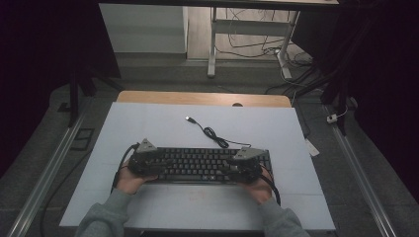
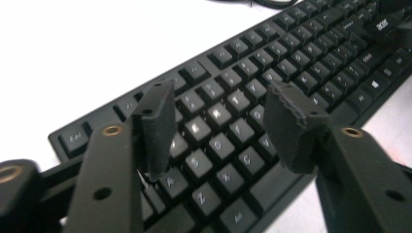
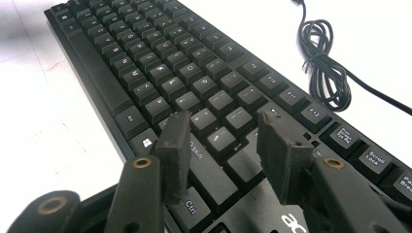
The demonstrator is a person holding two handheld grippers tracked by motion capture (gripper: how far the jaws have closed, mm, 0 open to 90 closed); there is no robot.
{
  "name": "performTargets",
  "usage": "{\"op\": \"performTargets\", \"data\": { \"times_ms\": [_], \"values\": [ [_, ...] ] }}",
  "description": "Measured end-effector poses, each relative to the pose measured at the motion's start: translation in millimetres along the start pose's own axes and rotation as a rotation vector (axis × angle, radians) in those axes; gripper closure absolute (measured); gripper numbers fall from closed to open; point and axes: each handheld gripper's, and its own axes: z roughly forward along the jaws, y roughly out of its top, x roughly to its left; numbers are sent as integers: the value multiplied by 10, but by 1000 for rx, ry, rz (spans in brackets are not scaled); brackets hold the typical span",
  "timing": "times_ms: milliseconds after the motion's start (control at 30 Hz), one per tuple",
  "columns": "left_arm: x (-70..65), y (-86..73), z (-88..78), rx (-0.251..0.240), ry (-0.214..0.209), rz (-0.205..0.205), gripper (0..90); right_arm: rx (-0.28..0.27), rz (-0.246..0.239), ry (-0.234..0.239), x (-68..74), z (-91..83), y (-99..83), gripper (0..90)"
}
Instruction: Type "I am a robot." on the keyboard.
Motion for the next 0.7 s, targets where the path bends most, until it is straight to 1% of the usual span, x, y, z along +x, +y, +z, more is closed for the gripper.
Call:
{"op": "performTargets", "data": {
  "times_ms": [167, 233, 500, 700],
  "values": [
    [18, -39, -29, 6, 6, -12, 388, -3, 1, 4, 0, 9, 2, 560],
    [22, -47, -39, 11, 4, -9, 376, -4, 2, 8, 0, 10, 6, 560],
    [23, -73, -65, 14, 3, -10, 359, -6, 3, 6, -7, -2, 10, 560],
    [33, -101, -72, 20, 6, -10, 355, -6, 2, 13, 8, 9, 23, 565]
  ]
}}
